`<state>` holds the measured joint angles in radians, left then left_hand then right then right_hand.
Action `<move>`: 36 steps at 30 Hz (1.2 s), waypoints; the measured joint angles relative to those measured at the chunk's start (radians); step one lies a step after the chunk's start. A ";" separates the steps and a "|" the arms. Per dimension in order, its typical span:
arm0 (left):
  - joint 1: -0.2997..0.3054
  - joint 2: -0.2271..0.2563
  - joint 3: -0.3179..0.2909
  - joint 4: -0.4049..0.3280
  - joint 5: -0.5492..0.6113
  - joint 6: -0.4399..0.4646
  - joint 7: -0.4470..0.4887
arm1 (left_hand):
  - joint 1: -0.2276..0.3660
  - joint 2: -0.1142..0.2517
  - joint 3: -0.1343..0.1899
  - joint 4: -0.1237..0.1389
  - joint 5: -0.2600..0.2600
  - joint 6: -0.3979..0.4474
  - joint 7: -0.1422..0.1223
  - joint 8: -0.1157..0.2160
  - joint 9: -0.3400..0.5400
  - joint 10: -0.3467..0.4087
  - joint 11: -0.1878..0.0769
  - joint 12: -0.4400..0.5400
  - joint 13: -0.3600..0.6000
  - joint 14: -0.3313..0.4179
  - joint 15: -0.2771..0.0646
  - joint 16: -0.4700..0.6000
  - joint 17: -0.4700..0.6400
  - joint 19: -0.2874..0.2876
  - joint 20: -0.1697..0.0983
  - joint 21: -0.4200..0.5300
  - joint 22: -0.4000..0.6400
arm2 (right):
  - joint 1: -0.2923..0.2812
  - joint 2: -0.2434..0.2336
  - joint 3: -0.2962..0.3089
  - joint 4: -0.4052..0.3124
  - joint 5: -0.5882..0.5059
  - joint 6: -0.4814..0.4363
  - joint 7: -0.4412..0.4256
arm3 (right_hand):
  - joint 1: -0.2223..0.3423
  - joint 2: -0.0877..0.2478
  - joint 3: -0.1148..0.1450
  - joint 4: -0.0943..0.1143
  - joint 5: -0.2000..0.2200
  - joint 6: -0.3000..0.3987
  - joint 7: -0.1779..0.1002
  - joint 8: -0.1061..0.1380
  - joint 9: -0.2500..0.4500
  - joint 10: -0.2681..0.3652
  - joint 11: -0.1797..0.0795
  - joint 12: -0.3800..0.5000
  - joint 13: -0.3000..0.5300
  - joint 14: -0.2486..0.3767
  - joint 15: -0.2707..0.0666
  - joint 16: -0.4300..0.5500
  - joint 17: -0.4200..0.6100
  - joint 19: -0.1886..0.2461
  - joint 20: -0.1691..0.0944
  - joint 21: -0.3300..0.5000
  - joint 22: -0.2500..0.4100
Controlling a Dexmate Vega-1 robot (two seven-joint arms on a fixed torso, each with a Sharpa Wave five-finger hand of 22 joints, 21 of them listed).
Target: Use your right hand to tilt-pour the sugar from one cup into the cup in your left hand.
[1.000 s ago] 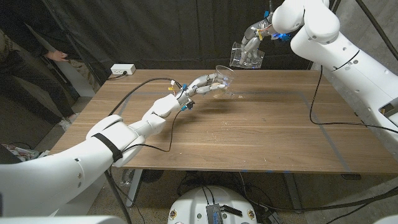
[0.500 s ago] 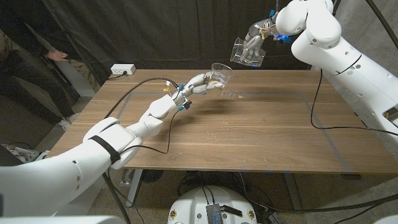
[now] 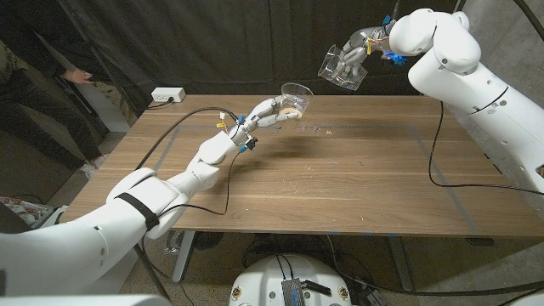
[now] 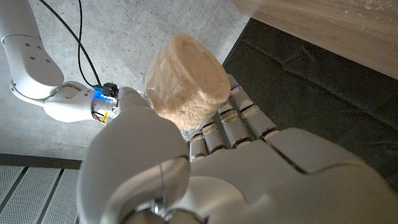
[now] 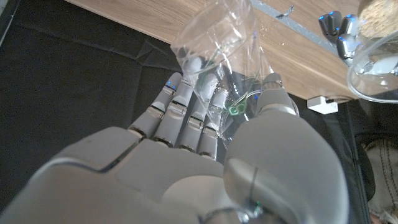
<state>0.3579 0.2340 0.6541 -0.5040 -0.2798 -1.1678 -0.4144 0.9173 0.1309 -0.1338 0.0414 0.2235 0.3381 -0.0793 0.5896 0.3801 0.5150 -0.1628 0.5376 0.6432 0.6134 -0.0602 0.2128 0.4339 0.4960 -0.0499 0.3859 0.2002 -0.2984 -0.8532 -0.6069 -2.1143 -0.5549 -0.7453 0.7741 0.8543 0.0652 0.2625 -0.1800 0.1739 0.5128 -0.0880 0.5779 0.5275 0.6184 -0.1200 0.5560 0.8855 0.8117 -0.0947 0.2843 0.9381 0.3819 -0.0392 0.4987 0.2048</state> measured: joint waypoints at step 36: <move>0.196 0.186 -0.075 -0.515 0.079 0.298 0.218 | 0.011 0.002 0.003 -0.003 0.000 -0.015 0.004 -0.002 0.000 -0.017 0.004 -0.001 -0.009 -0.014 0.007 -0.010 0.005 -0.009 0.002 0.000 0.000 | -0.366 -0.167 0.272 -0.028 0.527 0.076 -0.625 | 0.021 -0.011 0.000 0.000 0.004 0.000 0.000 0.003 0.008 0.015 -0.004 0.000 0.007 0.009 -0.002 0.000 -0.001 0.009 -0.002 -0.009 -0.002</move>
<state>0.5544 0.4199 0.5795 -1.0188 -0.2003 -0.8693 -0.1962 0.9284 0.1332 -0.1306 0.0382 0.2235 0.3230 -0.0750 0.5878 0.3801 0.4978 -0.1590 0.5368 0.6343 0.5997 -0.0535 0.2033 0.4384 0.4871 -0.0481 0.3859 0.2002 -0.6644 -1.0200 -0.3349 -2.1418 -0.0276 -0.6691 0.1494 0.8751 0.0544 0.2624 -0.1800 0.1780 0.5128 -0.0880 0.5811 0.5356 0.6333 -0.1240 0.5558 0.8922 0.8206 -0.0970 0.2841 0.9374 0.3907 -0.0410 0.4901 0.2026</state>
